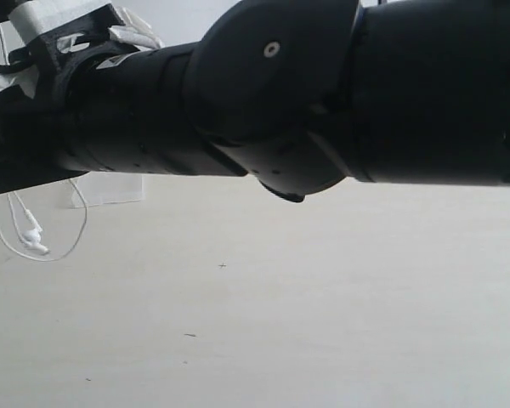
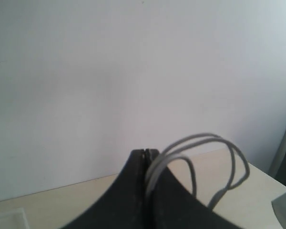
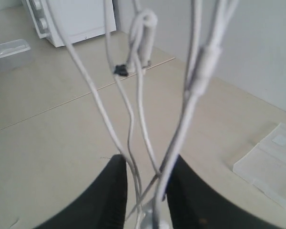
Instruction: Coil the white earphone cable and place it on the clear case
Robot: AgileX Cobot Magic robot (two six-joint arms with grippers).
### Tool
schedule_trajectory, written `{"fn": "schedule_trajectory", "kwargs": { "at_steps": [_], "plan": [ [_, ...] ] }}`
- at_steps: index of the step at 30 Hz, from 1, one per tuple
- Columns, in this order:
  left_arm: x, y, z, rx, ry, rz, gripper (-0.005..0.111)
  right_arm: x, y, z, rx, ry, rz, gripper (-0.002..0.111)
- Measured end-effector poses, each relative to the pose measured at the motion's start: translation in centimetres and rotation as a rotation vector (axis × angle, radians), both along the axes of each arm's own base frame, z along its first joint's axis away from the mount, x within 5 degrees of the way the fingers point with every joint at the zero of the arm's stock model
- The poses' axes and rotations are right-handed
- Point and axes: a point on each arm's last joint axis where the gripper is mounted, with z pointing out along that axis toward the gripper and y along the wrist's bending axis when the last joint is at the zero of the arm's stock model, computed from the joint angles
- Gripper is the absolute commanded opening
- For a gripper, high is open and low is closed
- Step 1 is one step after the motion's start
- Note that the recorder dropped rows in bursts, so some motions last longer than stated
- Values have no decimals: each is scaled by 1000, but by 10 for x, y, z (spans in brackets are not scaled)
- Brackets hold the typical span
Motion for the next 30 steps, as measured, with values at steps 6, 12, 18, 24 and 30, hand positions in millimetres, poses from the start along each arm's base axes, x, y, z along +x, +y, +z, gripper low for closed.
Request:
{"fn": "schedule_trajectory", "kwargs": {
  "at_steps": [6, 12, 18, 24, 30],
  "plan": [
    [-1, -2, 0, 1, 5, -25, 0, 1, 0, 1, 6, -8, -13, 30],
    [-2, -4, -1, -8, 11, -48, 0, 1, 0, 1, 6, -8, -14, 30],
    [-4, -8, 6, -24, 2, -101, 0, 1, 0, 1, 7, -9, -15, 29],
    [-6, -8, 10, -35, -9, -104, 0, 2, 0, 1, 7, -10, -17, 0],
    [-5, -8, 10, -29, -10, -101, 0, 2, 0, 1, 7, -10, -17, 0]
  ]
}}
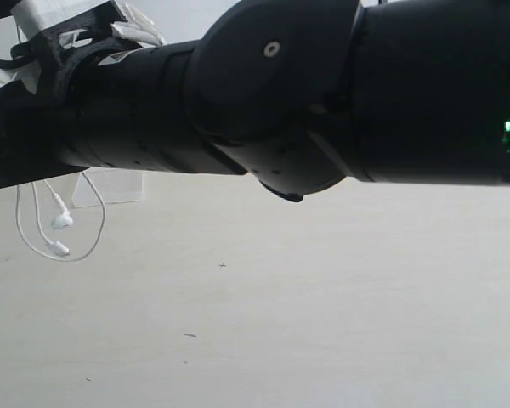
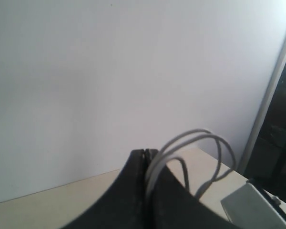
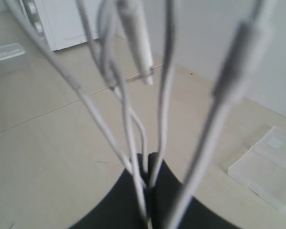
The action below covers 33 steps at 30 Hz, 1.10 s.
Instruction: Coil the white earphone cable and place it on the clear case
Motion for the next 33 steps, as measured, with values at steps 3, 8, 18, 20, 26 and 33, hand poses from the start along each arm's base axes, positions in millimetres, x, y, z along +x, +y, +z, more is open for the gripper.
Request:
{"fn": "schedule_trajectory", "kwargs": {
  "at_steps": [3, 8, 18, 20, 26, 33],
  "plan": [
    [2, 3, 0, 19, -11, 41, 0, -2, 0, -1, -7, 10, 17, 0],
    [6, 10, -10, 25, 8, 121, 0, -4, 0, 0, -20, 2, 41, 0],
    [5, 22, -25, 26, 25, 248, 0, -7, -1, 2, -26, 13, 69, 0],
    [-2, 27, -25, 18, 7, 286, 0, -7, -1, 2, -34, -2, 74, 0],
    [-6, 29, -27, 15, 1, 302, 0, -8, -3, 6, -27, -10, 73, 0],
    [-16, 30, -22, 2, -32, 282, 0, 5, -10, 6, -27, -7, 37, 0]
  ]
}}
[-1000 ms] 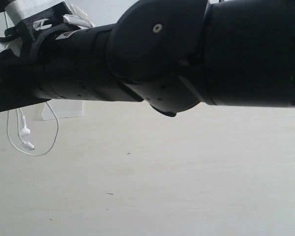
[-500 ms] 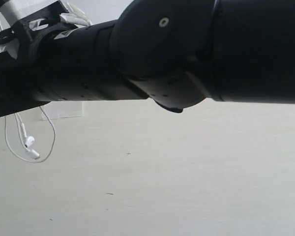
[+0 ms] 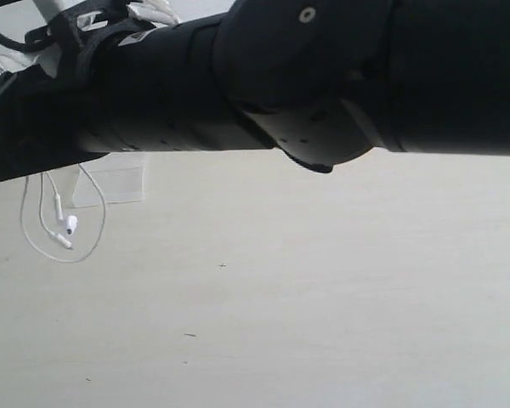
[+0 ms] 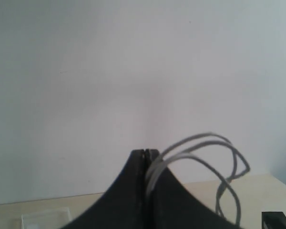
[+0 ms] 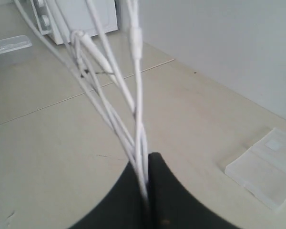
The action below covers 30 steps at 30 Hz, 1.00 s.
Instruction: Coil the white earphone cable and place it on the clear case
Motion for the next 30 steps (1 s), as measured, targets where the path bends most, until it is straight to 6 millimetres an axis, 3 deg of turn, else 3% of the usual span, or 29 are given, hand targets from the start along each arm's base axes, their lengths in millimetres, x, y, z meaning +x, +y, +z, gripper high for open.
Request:
{"fn": "schedule_trajectory", "kwargs": {
  "at_steps": [8, 12, 19, 30],
  "plan": [
    [5, 0, -4, 19, 17, 12, 0, -9, -2, 1, -37, 31, 85, 0],
    [10, 0, -26, 42, 85, 28, 0, -7, -27, 20, -83, 40, 88, 0],
    [7, -16, -48, 26, 180, -149, 0, 0, -71, 41, -207, 29, -40, 0],
    [18, -30, -89, 13, 373, -271, 0, -12, -91, 66, -208, 10, -50, 0]
  ]
}}
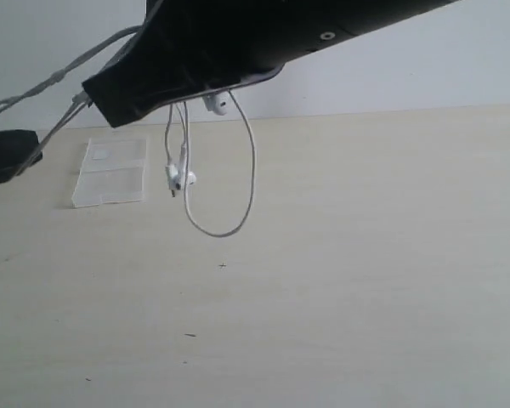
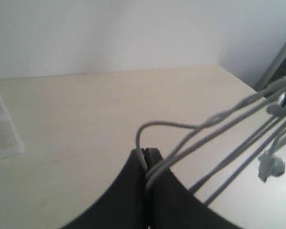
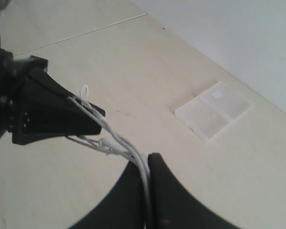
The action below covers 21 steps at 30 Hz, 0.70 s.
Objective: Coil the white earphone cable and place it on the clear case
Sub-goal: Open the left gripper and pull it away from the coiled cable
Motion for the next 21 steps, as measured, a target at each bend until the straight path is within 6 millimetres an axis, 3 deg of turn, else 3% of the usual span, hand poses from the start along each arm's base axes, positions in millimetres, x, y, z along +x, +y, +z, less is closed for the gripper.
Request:
{"fn": "schedule_trajectory", "kwargs": {
  "at_steps": [8, 14, 21],
  "plan": [
    [8, -11, -12, -45, 95, -86, 0, -1, 2, 11, 12, 25, 8, 0],
    [6, -21, -9, -56, 2, -215, 0, 2, 3, 16, 38, 21, 1, 0],
    [5, -23, -6, -55, -51, -246, 0, 14, 16, 0, 9, 48, -7, 0]
  ]
}}
